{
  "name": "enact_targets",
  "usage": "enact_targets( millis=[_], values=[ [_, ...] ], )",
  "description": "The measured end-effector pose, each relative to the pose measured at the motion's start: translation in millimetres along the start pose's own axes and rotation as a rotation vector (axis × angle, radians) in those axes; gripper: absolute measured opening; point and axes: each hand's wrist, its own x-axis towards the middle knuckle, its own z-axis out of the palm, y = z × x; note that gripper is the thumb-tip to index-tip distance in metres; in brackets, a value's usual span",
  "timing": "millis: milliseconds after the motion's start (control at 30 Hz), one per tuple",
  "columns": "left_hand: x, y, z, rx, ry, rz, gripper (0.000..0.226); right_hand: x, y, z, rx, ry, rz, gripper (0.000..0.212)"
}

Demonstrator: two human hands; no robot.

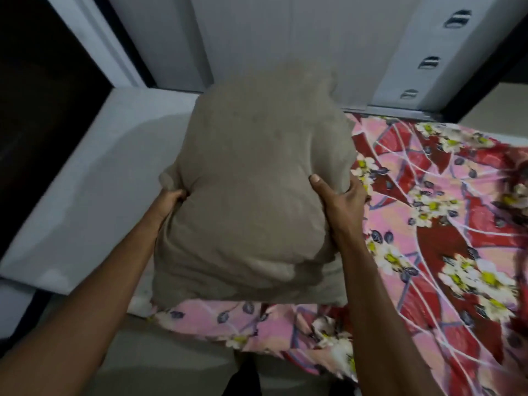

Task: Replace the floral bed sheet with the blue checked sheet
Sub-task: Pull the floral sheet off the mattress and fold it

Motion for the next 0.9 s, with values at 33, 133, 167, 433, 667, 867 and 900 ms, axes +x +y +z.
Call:
enact_targets(
  millis=[33, 133, 167, 433, 667, 867, 900],
  values=[
    [11, -4, -30, 0.025, 0.039, 0.008, 0.046, -2, 3, 31, 0.007, -0.028, 0.002, 0.036],
    [45, -20, -114, 0.102, 0.154, 0.02, 0.057, -9, 19, 120, 0.039, -0.088, 0.009, 0.037],
    [53, -22, -137, 0.133, 0.182, 0.03, 0.052, -11, 27, 149, 0.052, -0.098, 0.014, 0.036],
    [120, -84, -231, 0.519, 0.419, -0.048, 0.065, -47, 177, 285, -0.092, -0.29, 0.36, 0.073],
    [43, -116, -59, 0.935, 0.394, 0.634, 0.042, -29, 215, 210, -0.204, -0.455, 0.568, 0.021],
    [-6, -153, 76, 0.875, -0.141, 0.607, 0.037, 31, 238, 119, -0.691, -0.425, 0.319, 0.038],
    [-11, -166, 94, 0.854, -0.244, 0.541, 0.039, 43, 247, 95, -0.701, -0.365, 0.285, 0.029]
  ],
)
